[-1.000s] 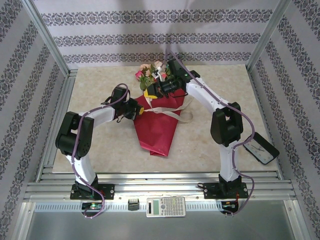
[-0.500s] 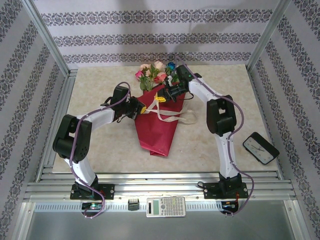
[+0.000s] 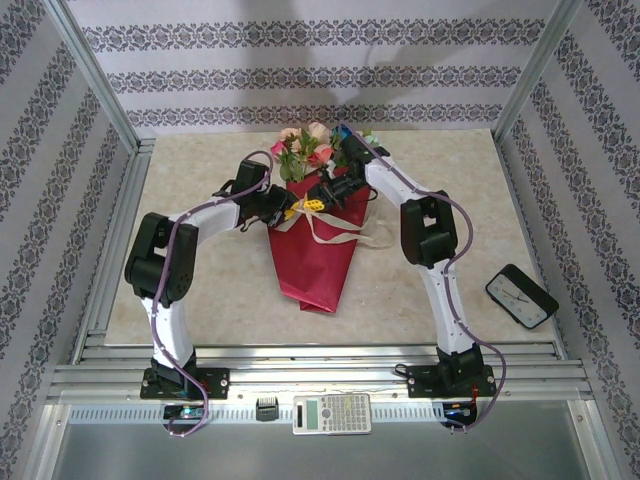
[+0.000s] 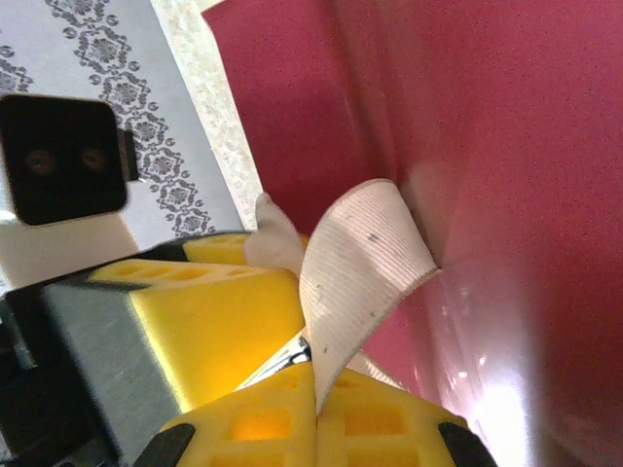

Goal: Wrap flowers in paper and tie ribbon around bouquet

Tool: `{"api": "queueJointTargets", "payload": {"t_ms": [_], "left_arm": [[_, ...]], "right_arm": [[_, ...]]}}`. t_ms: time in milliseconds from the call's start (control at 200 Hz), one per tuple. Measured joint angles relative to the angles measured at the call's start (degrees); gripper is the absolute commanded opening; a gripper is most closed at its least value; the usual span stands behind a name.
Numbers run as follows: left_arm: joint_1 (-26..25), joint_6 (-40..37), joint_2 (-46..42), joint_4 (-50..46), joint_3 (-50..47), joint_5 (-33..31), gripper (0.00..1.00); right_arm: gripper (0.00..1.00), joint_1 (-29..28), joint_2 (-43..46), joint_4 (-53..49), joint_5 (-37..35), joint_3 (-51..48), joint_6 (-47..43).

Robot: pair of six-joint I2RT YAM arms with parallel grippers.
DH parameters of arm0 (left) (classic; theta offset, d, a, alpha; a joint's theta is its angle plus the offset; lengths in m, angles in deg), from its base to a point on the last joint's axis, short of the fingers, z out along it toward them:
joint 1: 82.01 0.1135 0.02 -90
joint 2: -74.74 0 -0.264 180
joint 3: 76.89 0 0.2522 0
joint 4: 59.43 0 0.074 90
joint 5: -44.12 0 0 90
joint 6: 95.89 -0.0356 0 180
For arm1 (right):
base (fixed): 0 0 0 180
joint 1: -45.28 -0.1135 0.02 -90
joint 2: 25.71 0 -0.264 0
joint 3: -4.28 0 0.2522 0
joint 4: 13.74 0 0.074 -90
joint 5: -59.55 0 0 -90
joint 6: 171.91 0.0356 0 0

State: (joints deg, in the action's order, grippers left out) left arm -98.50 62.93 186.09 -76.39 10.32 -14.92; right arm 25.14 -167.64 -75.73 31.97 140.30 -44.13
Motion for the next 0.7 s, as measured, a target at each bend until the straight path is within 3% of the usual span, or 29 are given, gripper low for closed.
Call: {"api": "queueJointTargets", "payload": {"t_ms": [125, 275, 450, 565, 699], "left_arm": [[0.00, -3.52, 0.24, -4.00, 2.19, -0.13, 0.55], [0.00, -8.02, -2.14, -11.34, 2.69, -1.51, 0.57], [0.00, -14.78, -8.79, -19.69, 2.54, -2.67, 0.42], [0.00, -22.56, -9.79, -24.57, 3.41, -1.95, 0.26], [0.00, -31.63, -5.42, -30.62, 6.34, -0.98, 0.26]], "right_arm": [[0.00, -0.28, -0.15, -1.09, -0.22, 0.02, -0.48], [0.00, -0.26, -0.17, -1.36, -0.28, 0.00, -0.63], [0.00, -0.28, -0.22, -1.36, -0.48, 0.00, -0.63], [0.00, -0.28, -0.28, -1.36, -0.61, 0.00, -0.63], [0.00, -0.39, -0.42, -1.36, -0.66, 0.00, -0.63]]}}
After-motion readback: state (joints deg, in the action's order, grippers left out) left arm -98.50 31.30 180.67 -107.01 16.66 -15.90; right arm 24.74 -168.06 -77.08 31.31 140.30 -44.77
